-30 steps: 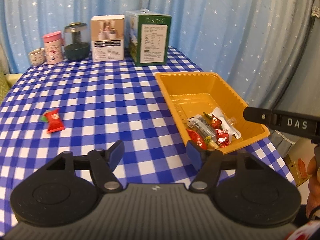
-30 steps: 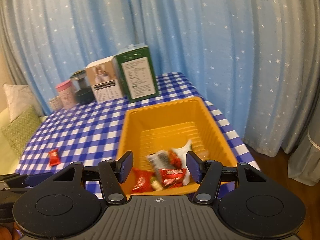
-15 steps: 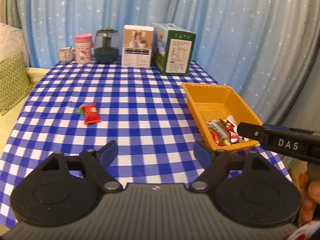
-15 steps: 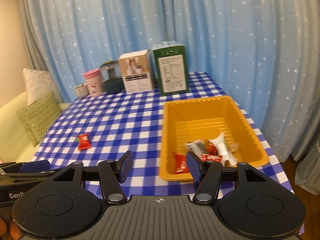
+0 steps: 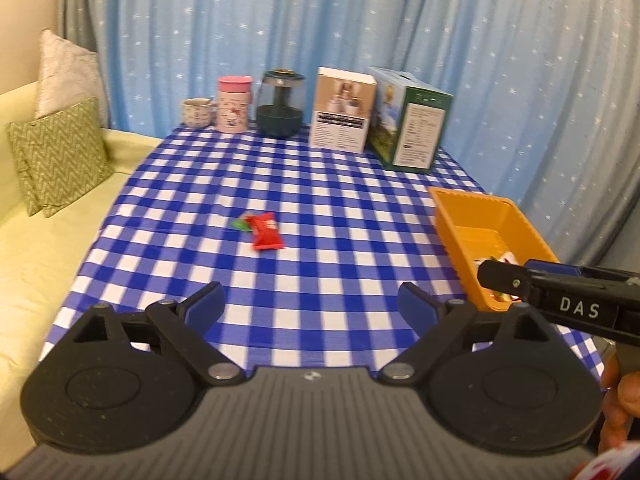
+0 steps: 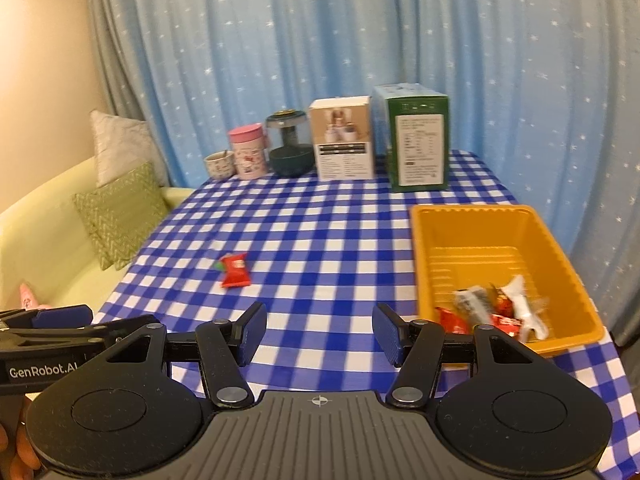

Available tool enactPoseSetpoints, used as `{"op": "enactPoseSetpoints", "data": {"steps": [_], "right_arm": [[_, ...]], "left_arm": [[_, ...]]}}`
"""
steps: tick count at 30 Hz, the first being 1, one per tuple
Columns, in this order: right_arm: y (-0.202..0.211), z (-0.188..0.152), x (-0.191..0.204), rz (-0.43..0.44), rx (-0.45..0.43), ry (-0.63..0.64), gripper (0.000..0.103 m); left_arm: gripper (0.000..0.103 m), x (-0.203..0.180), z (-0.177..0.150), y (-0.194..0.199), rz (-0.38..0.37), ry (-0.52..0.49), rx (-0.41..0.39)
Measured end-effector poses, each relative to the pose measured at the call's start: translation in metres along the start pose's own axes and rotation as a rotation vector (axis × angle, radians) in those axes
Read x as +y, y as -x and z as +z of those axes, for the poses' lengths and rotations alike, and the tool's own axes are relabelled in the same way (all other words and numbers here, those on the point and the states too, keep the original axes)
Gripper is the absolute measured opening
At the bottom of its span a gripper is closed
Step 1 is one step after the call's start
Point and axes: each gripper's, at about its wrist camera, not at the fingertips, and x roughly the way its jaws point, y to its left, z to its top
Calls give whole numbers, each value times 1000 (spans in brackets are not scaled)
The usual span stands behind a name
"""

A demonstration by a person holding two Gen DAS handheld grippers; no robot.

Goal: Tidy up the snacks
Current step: 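Move both tools toward the red candy and the green-wrapped candy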

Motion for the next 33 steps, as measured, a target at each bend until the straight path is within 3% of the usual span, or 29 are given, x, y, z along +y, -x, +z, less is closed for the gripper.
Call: {"op": "enactPoseSetpoints", "data": {"steps": [18, 33], "right_arm": [[-36, 3, 50, 68, 21, 69, 59], [-116, 8, 65, 97, 59, 111, 59]], "left_arm": [[93, 58, 1, -7, 72, 62, -1], [93, 89, 14, -73, 93, 54, 32]]}}
